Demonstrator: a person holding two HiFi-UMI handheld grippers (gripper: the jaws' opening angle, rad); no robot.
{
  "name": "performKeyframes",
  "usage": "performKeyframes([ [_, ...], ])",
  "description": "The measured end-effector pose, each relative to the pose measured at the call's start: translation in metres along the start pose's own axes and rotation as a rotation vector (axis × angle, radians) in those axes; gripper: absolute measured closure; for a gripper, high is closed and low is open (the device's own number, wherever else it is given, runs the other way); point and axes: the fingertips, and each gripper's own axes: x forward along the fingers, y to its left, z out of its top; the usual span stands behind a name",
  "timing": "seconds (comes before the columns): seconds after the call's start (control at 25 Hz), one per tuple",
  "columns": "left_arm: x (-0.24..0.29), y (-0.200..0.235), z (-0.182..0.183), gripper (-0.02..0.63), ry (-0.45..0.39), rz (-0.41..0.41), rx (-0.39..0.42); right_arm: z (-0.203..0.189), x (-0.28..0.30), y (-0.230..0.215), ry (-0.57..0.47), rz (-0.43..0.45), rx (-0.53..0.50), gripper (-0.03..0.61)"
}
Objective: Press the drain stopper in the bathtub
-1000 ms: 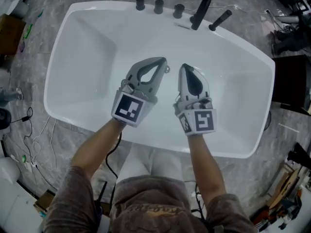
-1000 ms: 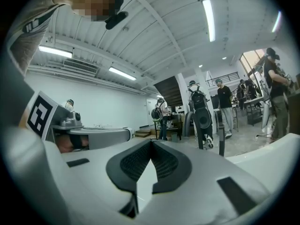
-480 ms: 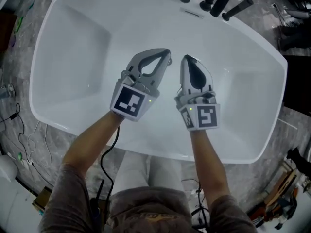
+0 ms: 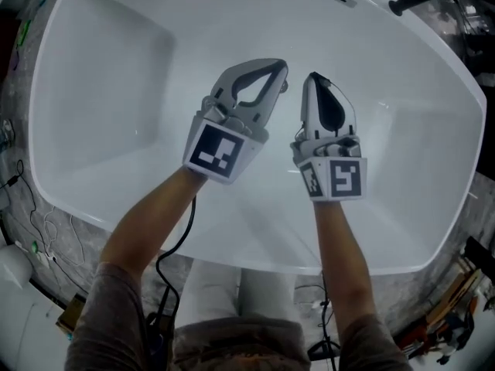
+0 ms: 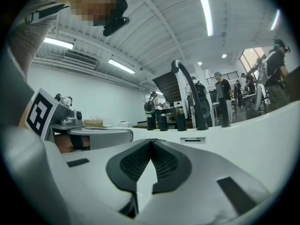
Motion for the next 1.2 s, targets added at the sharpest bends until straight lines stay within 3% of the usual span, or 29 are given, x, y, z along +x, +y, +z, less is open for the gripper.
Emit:
performKeyframes([
  [0.52, 0.026, 0.003, -0.087, 0.612, 0.027, -0.006, -0.005, -0.084, 0.023, -0.014, 0.009, 0.013, 0.011, 0.58],
  [0.92, 0.036, 0.002, -0.123, 0.612, 0.031, 0.038, -0.016, -0.131, 0.013, -0.036, 0.048, -0.028, 0.034, 0.58],
  [1.2, 0.037, 0.017, -0.168, 0.612, 0.047, 0.046, -0.001, -0.184, 0.03, -0.043, 0.078, -0.05, 0.046, 0.58],
])
